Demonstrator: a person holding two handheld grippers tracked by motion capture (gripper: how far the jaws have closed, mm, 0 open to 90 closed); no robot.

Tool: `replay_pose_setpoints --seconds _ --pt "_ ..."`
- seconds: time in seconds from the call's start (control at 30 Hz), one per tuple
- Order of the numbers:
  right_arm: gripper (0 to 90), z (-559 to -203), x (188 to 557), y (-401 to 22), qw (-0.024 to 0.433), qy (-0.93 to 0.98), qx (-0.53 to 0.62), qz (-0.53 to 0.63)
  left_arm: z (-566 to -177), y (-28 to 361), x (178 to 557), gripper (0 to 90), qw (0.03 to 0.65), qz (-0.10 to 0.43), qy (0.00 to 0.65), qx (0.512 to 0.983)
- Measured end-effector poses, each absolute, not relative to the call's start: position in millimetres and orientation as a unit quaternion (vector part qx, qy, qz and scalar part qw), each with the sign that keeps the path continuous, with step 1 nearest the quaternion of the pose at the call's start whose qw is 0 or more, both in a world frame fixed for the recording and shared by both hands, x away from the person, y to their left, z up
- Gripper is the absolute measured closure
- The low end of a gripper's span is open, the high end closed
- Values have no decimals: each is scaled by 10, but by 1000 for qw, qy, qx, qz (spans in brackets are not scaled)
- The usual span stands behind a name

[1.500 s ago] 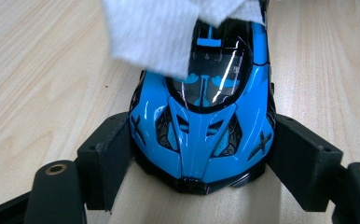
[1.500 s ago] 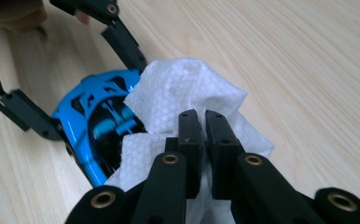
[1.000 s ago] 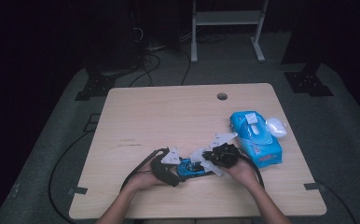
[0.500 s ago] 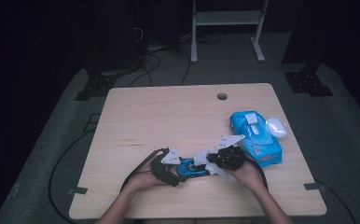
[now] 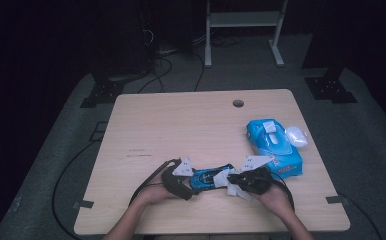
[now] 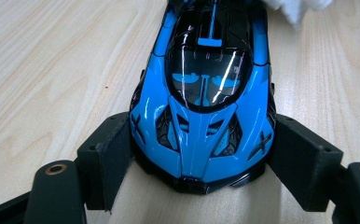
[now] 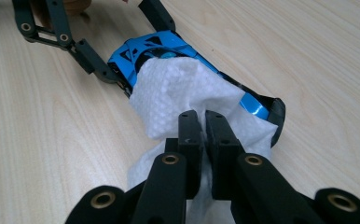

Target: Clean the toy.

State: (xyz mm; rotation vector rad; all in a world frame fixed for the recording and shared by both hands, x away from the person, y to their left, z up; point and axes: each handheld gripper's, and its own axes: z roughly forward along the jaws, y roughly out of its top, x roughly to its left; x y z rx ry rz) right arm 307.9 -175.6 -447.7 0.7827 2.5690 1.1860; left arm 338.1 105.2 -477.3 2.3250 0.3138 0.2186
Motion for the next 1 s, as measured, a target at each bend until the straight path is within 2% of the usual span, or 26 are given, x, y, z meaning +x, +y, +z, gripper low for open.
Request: replay_pose_setpoints --seconds 0.2,0.33,0.5,0.63,0.8,1.0 --pt "853 -4456 3157 -1679 126 870 269 394 -4773 1052 3383 251 383 85 123 912" --pt "852 -4467 3337 -1656 122 856 295 407 -4773 1054 3378 251 383 85 128 911" --pt "853 -4415 3256 -1770 144 855 299 400 -4774 1058 3387 251 383 84 124 911" --pt "852 -4479 3206 -1870 128 857 309 393 -4772 1055 3381 252 382 86 124 912" --pt "852 -4447 3061 -1865 132 862 290 395 -4773 1051 3382 251 383 85 125 911" --pt "852 -4424 3234 -1764 134 848 305 411 -4772 1048 3379 252 382 86 126 911"
